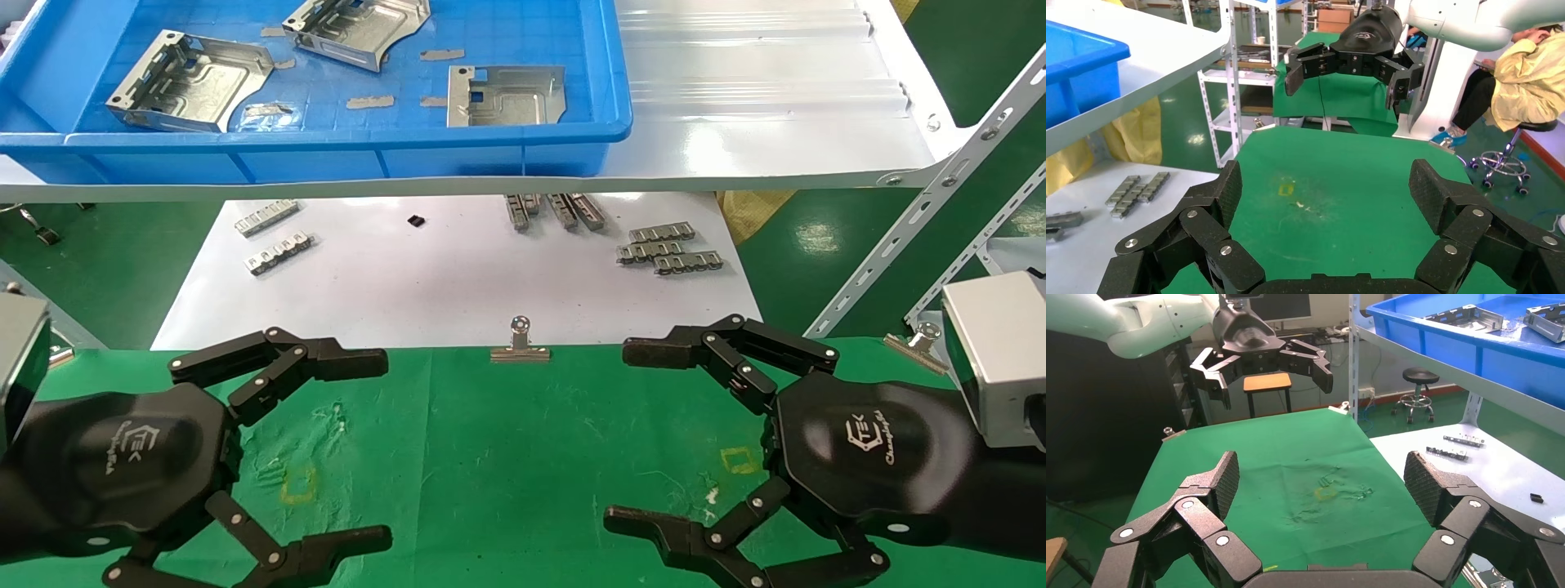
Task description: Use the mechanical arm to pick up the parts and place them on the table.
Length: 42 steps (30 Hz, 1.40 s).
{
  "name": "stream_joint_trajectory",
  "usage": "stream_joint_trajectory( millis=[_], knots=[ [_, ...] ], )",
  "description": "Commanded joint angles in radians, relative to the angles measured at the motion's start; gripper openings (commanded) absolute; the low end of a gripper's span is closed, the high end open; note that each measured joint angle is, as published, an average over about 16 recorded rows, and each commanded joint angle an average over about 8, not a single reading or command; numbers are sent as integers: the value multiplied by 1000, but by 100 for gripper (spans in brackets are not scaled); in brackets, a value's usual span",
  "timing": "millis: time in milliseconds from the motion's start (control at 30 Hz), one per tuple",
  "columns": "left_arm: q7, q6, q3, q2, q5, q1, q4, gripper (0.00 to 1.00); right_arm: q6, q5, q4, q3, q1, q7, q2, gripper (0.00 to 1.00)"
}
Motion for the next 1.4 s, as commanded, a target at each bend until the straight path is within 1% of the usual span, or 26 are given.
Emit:
stream_joint_trajectory(
  millis=[33, 333, 367, 600, 633, 1400],
  knots=[
    [0, 0, 0, 0, 0, 0, 0, 100, 0, 0, 0, 0, 0, 0, 0, 100],
    [0, 0, 0, 0, 0, 0, 0, 100, 0, 0, 0, 0, 0, 0, 0, 100],
    [0, 0, 0, 0, 0, 0, 0, 100, 0, 0, 0, 0, 0, 0, 0, 92],
    [0, 0, 0, 0, 0, 0, 0, 100, 0, 0, 0, 0, 0, 0, 0, 4],
    [0, 0, 0, 0, 0, 0, 0, 100, 0, 0, 0, 0, 0, 0, 0, 0],
    [0, 0, 0, 0, 0, 0, -1, 100, 0, 0, 0, 0, 0, 0, 0, 0]
  ],
)
